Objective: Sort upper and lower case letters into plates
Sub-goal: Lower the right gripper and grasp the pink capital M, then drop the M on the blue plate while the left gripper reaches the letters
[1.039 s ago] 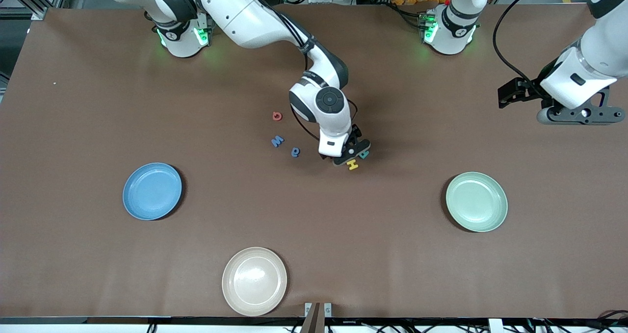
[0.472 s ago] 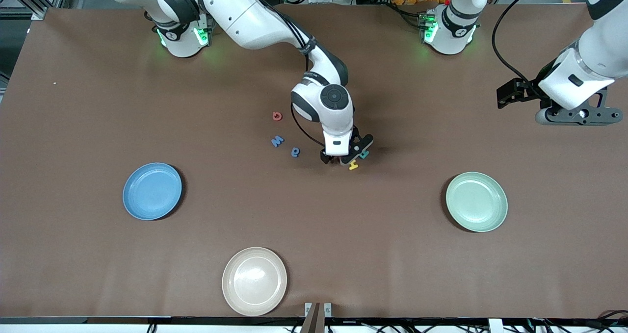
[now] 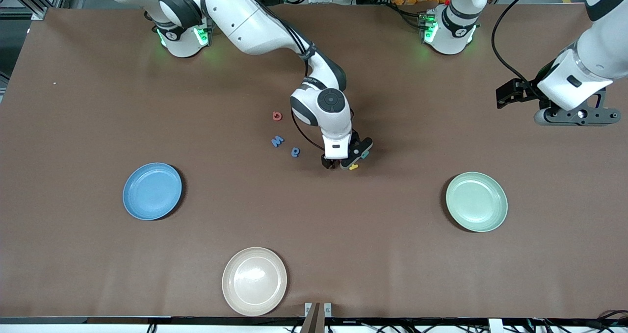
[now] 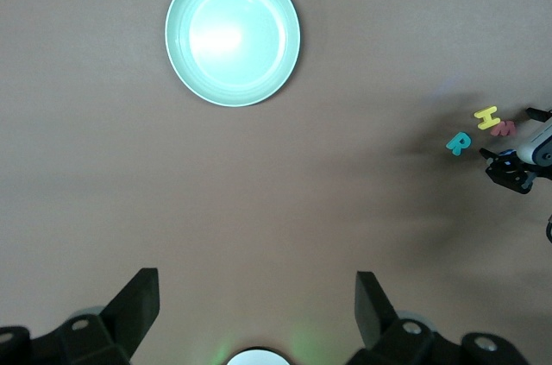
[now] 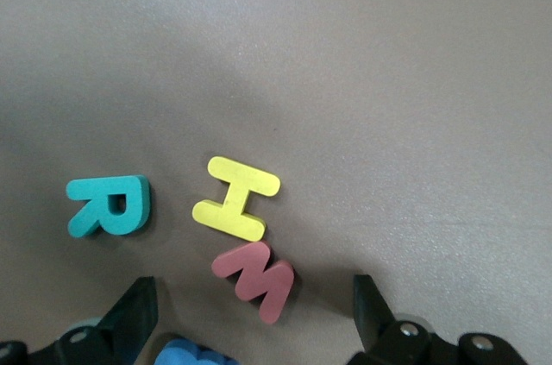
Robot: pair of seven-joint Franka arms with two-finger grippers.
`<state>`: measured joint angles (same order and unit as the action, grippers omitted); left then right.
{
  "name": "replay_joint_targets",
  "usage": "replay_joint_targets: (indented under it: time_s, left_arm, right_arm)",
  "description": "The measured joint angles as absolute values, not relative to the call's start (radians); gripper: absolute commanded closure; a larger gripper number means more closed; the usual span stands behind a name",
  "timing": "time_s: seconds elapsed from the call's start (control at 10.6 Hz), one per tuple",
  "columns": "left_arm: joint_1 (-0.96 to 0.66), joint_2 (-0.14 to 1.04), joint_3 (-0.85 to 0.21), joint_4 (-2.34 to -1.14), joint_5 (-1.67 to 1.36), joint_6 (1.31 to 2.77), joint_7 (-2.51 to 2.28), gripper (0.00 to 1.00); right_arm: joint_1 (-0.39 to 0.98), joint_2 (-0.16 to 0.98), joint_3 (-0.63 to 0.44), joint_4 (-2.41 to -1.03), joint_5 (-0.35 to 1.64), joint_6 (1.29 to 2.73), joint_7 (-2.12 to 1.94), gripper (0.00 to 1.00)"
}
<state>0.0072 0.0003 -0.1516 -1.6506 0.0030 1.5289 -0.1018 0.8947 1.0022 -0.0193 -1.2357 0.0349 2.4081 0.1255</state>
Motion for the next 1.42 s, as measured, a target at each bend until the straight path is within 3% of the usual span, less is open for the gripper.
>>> replay_joint_targets:
  time_s: [0.09,0.19,1.04,1.42]
  left_arm:
    - [0.007,0.000,-0.152,-1.651,0.003,1.529,-0.102,0.00]
    - [0.007,0.000,-0.152,-1.651,0.003,1.529,-0.102,0.00]
    - [0.007,-0.001,-0.153,-1.654,0.003,1.529,-0.108,0.00]
    - [0.005,0.005,-0.211,-1.663,0.003,1.575,-0.201,0.00]
  right_arm:
    - [0.895,1.002,-0.020,-1.234,0.035,2.408,0.125,0.86]
    - [0.894,1.002,-0.022,-1.231,0.033,2.408,0.125,1.00]
    - [0.880,0.986,-0.025,-1.193,0.042,2.390,0.131,1.00]
    - [0.760,0.824,-0.031,-1.189,0.042,2.131,0.131,1.00]
